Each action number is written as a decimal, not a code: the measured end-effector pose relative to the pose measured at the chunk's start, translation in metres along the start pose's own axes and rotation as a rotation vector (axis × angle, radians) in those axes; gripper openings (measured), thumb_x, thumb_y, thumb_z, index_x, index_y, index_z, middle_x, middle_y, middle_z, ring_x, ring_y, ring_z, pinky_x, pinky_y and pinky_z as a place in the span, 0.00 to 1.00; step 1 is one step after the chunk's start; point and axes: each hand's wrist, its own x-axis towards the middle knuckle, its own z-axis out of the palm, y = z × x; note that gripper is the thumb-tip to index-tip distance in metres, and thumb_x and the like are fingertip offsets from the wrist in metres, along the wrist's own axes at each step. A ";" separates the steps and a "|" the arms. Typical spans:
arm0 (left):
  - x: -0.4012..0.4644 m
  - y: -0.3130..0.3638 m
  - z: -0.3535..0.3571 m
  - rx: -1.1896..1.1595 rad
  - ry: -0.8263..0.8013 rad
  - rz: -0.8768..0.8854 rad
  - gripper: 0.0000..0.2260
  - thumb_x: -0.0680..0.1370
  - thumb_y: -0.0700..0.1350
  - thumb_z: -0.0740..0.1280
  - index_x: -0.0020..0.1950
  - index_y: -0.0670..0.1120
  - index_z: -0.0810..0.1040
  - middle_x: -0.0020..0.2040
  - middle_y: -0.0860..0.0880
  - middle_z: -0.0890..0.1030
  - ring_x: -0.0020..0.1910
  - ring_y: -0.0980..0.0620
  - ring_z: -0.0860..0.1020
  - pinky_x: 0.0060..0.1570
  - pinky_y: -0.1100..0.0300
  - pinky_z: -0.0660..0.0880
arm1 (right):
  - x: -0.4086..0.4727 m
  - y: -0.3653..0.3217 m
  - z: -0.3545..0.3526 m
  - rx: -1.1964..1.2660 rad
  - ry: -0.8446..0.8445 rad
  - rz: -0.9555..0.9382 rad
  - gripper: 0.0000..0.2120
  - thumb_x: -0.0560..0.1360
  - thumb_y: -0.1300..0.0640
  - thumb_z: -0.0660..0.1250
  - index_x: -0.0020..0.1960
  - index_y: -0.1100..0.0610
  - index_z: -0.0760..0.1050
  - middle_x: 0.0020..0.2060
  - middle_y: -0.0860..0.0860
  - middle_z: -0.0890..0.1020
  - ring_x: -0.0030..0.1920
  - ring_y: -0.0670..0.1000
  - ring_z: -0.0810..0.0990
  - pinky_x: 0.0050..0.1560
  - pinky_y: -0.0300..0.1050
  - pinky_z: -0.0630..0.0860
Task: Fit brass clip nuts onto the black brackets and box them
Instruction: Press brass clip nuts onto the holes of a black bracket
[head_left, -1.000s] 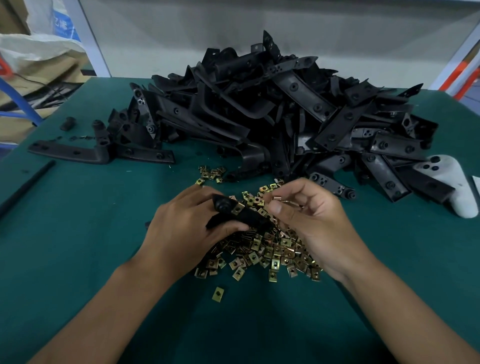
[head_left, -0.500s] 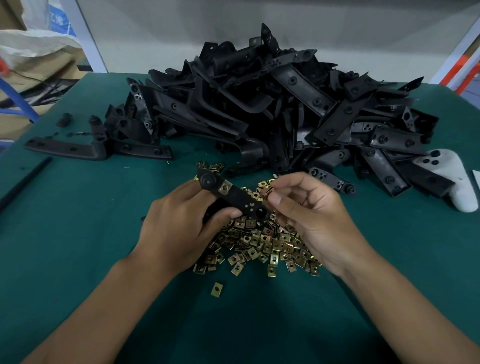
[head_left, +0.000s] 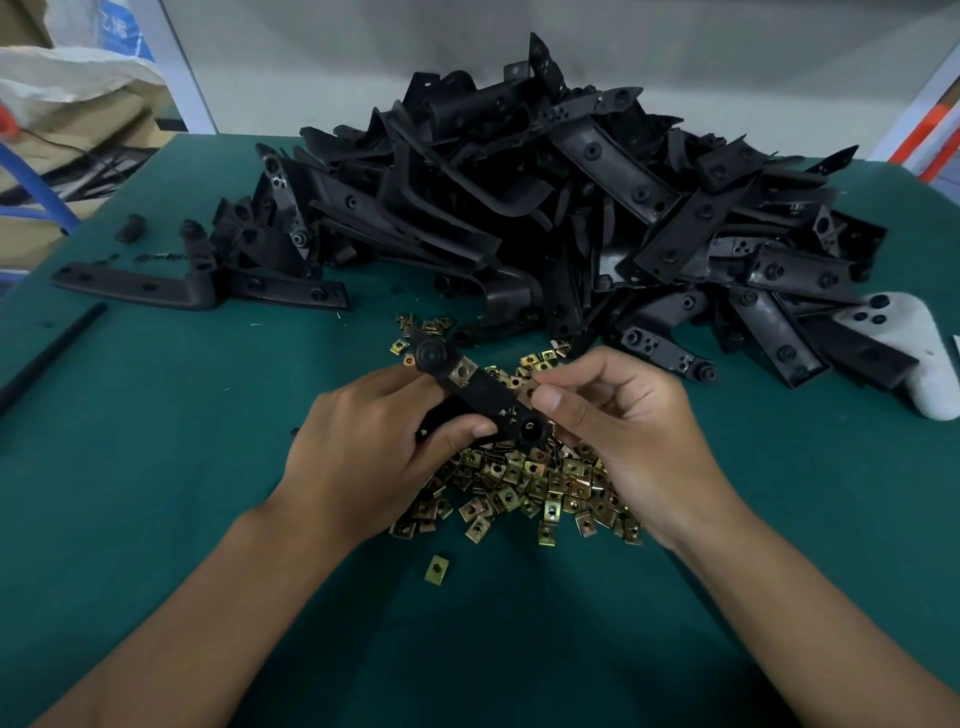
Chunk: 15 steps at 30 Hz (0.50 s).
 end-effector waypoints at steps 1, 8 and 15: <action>0.000 0.000 0.000 -0.001 -0.001 -0.004 0.27 0.82 0.66 0.53 0.53 0.49 0.85 0.40 0.52 0.82 0.36 0.48 0.79 0.29 0.57 0.73 | 0.000 0.000 0.000 0.003 0.002 -0.009 0.03 0.69 0.56 0.75 0.42 0.51 0.86 0.38 0.47 0.86 0.37 0.39 0.80 0.39 0.31 0.75; 0.000 0.001 0.000 -0.006 0.012 0.004 0.27 0.82 0.65 0.54 0.51 0.48 0.85 0.38 0.53 0.80 0.34 0.50 0.78 0.29 0.60 0.69 | -0.003 0.002 0.004 -0.038 0.050 -0.094 0.02 0.68 0.56 0.75 0.41 0.51 0.85 0.39 0.47 0.87 0.38 0.39 0.82 0.40 0.30 0.76; -0.001 -0.001 0.001 0.004 0.023 -0.030 0.27 0.82 0.65 0.54 0.49 0.48 0.84 0.38 0.53 0.80 0.34 0.51 0.76 0.28 0.61 0.66 | -0.006 0.003 0.000 -0.179 0.010 -0.124 0.05 0.75 0.52 0.72 0.49 0.49 0.86 0.47 0.46 0.87 0.47 0.43 0.84 0.48 0.34 0.78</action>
